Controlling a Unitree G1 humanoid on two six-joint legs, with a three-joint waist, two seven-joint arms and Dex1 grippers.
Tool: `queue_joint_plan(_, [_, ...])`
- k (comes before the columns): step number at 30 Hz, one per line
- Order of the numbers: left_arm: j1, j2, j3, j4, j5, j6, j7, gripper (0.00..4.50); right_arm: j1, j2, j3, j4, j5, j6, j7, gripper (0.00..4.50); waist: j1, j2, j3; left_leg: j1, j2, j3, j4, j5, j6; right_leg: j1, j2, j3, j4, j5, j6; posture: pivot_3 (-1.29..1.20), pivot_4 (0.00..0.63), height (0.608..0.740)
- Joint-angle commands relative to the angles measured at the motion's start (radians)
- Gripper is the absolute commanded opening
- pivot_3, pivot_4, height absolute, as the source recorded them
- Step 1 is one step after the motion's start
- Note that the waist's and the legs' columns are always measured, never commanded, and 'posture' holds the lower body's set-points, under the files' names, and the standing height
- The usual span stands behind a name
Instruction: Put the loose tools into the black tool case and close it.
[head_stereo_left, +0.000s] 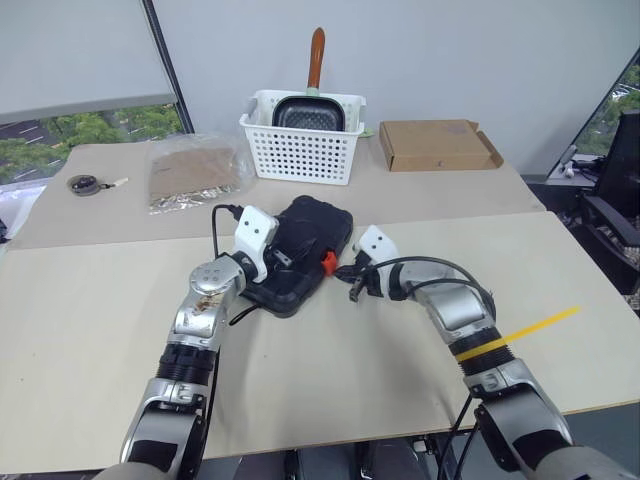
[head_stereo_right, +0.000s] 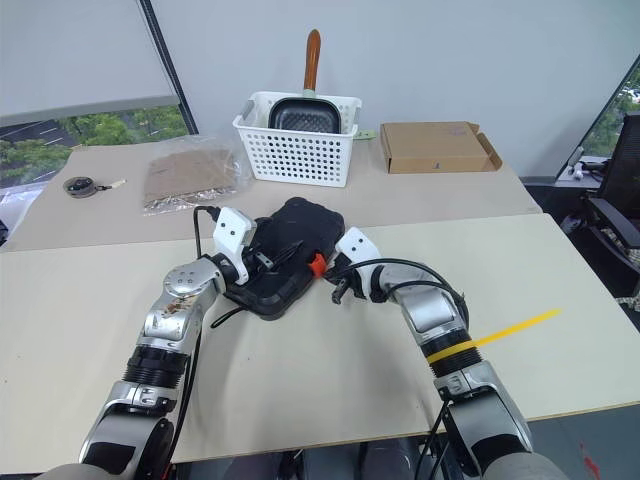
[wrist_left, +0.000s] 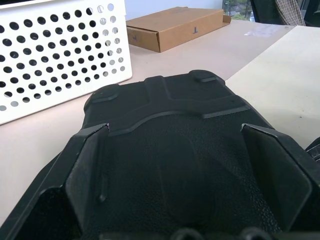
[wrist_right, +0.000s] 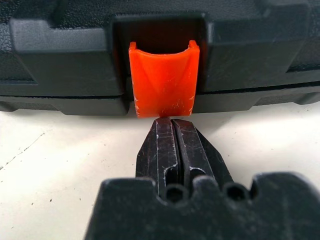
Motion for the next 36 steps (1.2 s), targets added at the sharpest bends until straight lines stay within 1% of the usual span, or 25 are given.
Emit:
queue_joint_plan(1, [0.047,-0.01,-0.039,0.058,0.02,0.04,0.0,4.5,-0.062,0.013,-0.022,-0.062,0.013,-0.029,-0.003,0.04,0.0,0.0,0.0,0.0,0.0,0.0,0.0,0.0,0.0,0.0,0.0,0.0,0.0,0.0,0.0,0.0,0.15,0.7])
queue_joint_plan(4, [0.046,-0.006,-0.026,0.056,0.015,0.033,0.005,4.5,-0.034,-0.02,-0.016,-0.073,0.009,-0.031,0.02,0.04,0.0,0.0,0.0,0.0,0.0,0.0,0.0,0.0,0.0,0.0,0.0,0.0,0.0,0.0,0.0,0.0,0.15,0.7])
queue_joint_plan(8, [0.048,0.001,0.029,0.017,-0.034,0.008,-0.002,4.5,0.034,-0.072,-0.035,-0.096,0.017,-0.082,0.047,0.04,0.002,0.0,0.0,0.0,0.0,0.0,0.0,0.0,0.0,0.0,0.0,0.0,0.0,0.0,0.0,0.0,0.15,0.7])
queue_joint_plan(11, [0.064,0.005,0.082,-0.049,-0.098,0.004,-0.016,4.5,0.098,-0.107,-0.063,-0.122,0.044,-0.164,0.083,0.04,0.002,0.0,0.0,0.0,0.0,0.0,-0.001,0.0,0.0,0.0,0.0,0.0,-0.001,0.0,0.0,0.0,0.15,0.7])
queue_joint_plan(13, [0.099,0.023,0.122,-0.131,-0.157,0.025,-0.039,4.5,0.153,-0.136,-0.098,-0.145,0.087,-0.221,0.142,0.04,0.002,-0.001,0.001,0.0,0.0,0.0,-0.001,0.0,0.002,0.0,0.0,0.0,-0.001,0.0,0.0,0.0,0.15,0.7])
queue_joint_plan(15, [0.141,0.049,0.153,-0.203,-0.202,0.05,-0.058,4.5,0.193,-0.152,-0.137,-0.167,0.137,-0.238,0.177,0.04,0.002,-0.001,0.003,-0.001,0.0,0.0,-0.001,0.0,0.003,0.0,0.0,0.0,-0.001,0.0,0.0,0.0,0.15,0.7])
queue_joint_plan(16, [0.173,0.072,0.172,-0.247,-0.226,0.064,-0.071,4.5,0.215,-0.16,-0.165,-0.176,0.169,-0.238,0.193,0.6,0.0,-0.001,0.004,-0.002,0.0,0.0,0.0,-0.001,0.003,-0.001,0.0,0.0,-0.001,0.0,0.0,0.0,0.15,0.7])
queue_joint_plan(19, [0.265,0.131,0.222,-0.356,-0.28,0.104,-0.089,4.5,0.286,-0.173,-0.233,-0.192,0.217,-0.293,0.2,1.38,0.002,-0.001,0.005,-0.002,0.0,0.0,-0.001,-0.001,0.003,-0.001,0.0,0.0,-0.002,0.0,0.0,0.0,0.15,0.7])
queue_joint_plan(21, [0.325,0.157,0.256,-0.409,-0.314,0.126,-0.092,4.5,0.331,-0.18,-0.269,-0.195,0.244,-0.33,0.214,2.09,0.006,-0.002,0.006,-0.002,0.0,0.0,0.0,-0.001,0.002,-0.001,0.0,0.0,-0.002,-0.001,-0.001,0.0,0.15,0.7])
queue_joint_plan(22, [0.375,0.172,0.285,-0.437,-0.335,0.139,-0.095,4.5,0.36,-0.184,-0.292,-0.189,0.258,-0.358,0.223,2.52,0.009,-0.002,0.006,-0.002,0.0,0.0,0.0,-0.002,0.001,-0.001,0.0,0.0,-0.003,-0.002,-0.003,0.0,0.15,0.7])
queue_joint_plan(24, [0.464,0.191,0.321,-0.476,-0.354,0.146,-0.103,4.5,0.4,-0.188,-0.326,-0.177,0.279,-0.398,0.238,3.21,0.015,-0.002,0.006,-0.002,0.0,0.0,0.0,-0.005,-0.005,-0.001,0.0,0.0,-0.003,-0.003,-0.004,0.0,0.15,0.7])
queue_joint_plan(27, [0.606,0.195,0.36,-0.518,-0.387,0.146,-0.116,4.5,0.439,-0.193,-0.364,-0.147,0.309,-0.441,0.263,4.28,0.018,-0.002,0.006,-0.002,0.0,0.0,0.0,-0.006,-0.004,-0.001,0.0,0.001,-0.003,-0.004,-0.005,0.0,0.15,0.7])
queue_joint_plan(28, [0.649,0.199,0.363,-0.522,-0.382,0.134,-0.125,4.5,0.445,-0.196,-0.374,-0.137,0.316,-0.451,0.27,4.43,0.019,-0.003,0.006,-0.002,0.0,0.0,0.0,-0.007,-0.004,-0.001,0.0,0.001,-0.003,-0.004,-0.006,0.0,0.15,0.7])
queue_joint_plan(32, [0.782,0.214,0.362,-0.526,-0.348,0.098,-0.147,4.5,0.441,-0.208,-0.401,-0.076,0.311,-0.507,0.281,4.43,0.025,-0.003,0.007,-0.001,0.0,0.0,0.0,-0.007,-0.005,-0.001,0.0,0.0,-0.002,-0.006,-0.009,0.0,0.15,0.7])
queue_joint_plan(33, [0.805,0.212,0.362,-0.53,-0.349,0.097,-0.145,4.5,0.435,-0.212,-0.406,-0.055,0.311,-0.512,0.283,4.43,0.026,-0.003,0.007,-0.001,0.0,0.0,0.0,-0.008,-0.006,-0.001,0.0,0.0,-0.002,-0.008,-0.012,0.0,0.15,0.7])
queue_joint_plan(36, [0.84,0.206,0.357,-0.525,-0.345,0.08,-0.143,4.5,0.416,-0.223,-0.41,-0.001,0.301,-0.539,0.29,4.43,0.03,-0.002,0.007,-0.001,0.0,-0.001,0.0,-0.008,-0.006,-0.003,0.0,0.0,-0.002,-0.009,-0.013,0.0,0.15,0.7])
